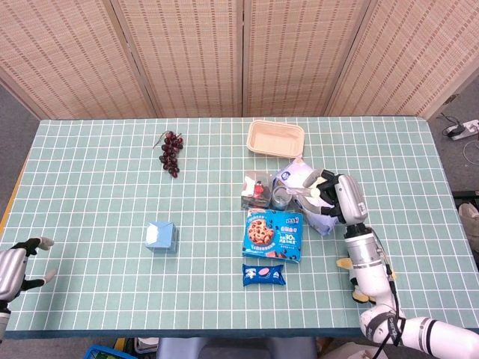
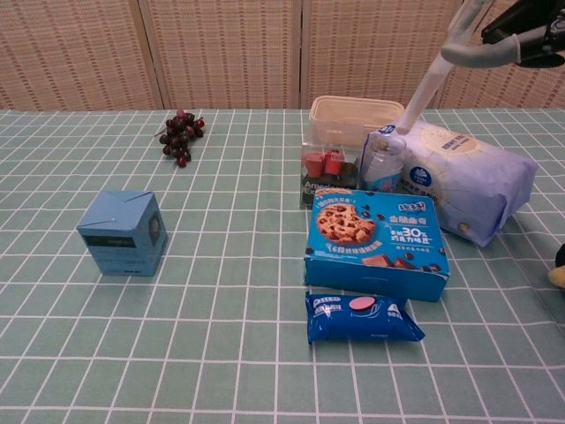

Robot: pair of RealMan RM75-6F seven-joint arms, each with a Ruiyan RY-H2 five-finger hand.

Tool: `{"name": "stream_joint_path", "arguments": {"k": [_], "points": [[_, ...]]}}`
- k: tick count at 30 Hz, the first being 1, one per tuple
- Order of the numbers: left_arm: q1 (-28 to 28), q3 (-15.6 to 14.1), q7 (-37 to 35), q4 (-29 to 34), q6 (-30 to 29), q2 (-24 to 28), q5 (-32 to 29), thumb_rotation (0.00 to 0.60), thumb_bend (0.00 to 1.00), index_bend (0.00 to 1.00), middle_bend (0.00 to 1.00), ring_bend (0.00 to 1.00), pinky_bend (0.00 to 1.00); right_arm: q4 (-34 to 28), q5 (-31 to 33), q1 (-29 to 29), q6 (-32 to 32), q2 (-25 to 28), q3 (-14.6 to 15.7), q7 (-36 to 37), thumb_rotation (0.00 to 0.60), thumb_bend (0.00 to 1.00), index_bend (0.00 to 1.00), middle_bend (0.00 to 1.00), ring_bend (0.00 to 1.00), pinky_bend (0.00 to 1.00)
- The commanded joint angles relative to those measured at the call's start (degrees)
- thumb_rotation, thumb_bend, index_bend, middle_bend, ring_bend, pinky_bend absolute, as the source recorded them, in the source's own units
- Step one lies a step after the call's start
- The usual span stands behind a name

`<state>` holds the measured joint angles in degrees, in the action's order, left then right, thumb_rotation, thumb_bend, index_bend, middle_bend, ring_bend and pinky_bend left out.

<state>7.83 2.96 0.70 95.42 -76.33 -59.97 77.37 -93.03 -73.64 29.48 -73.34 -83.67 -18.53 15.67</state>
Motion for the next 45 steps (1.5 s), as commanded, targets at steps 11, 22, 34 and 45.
{"name": "stream_joint_path", "arguments": {"k": [11,22,34,45], "points": [[-0.06,0.04,-0.33,0.25,0.06,0.26,-0.21,0.6,0.22,0.44,0.4,0.42,0.58,3.36,-0.28,1.03,2.38,-2.18,0.81,1.06,0.6,0.52,0.71,1.0,1.0,1.0],[-0.09,0.03,-0.59,0.28,0.08,0.38,-0.22,0.6,0.22,0.44,0.4,0.42,0.58,5.78,0.71,1.59,3.97,-3.69,0.95,0.96,0.6,0.52,0.71,1.0,1.0,1.0],[0.03,0.04,-0.6,0.17,0.45,0.36,-0.47,0.6,0.22,0.44,0.41,0.42,0.58,10.43,3.89,2.72,8.23,-5.84,1.1,0.67,0.6,0.52,0.71,1.0,1.0,1.0],[-0.17,0.03,-0.89,0.38,0.02,0.58,-0.23,0.6,0.22,0.44,0.4,0.42,0.58,13.41,4.6,3.4,9.37,-7.68,0.91,-0.03,0.6,0.39,0.58,1.0,1.0,1.0]]}}
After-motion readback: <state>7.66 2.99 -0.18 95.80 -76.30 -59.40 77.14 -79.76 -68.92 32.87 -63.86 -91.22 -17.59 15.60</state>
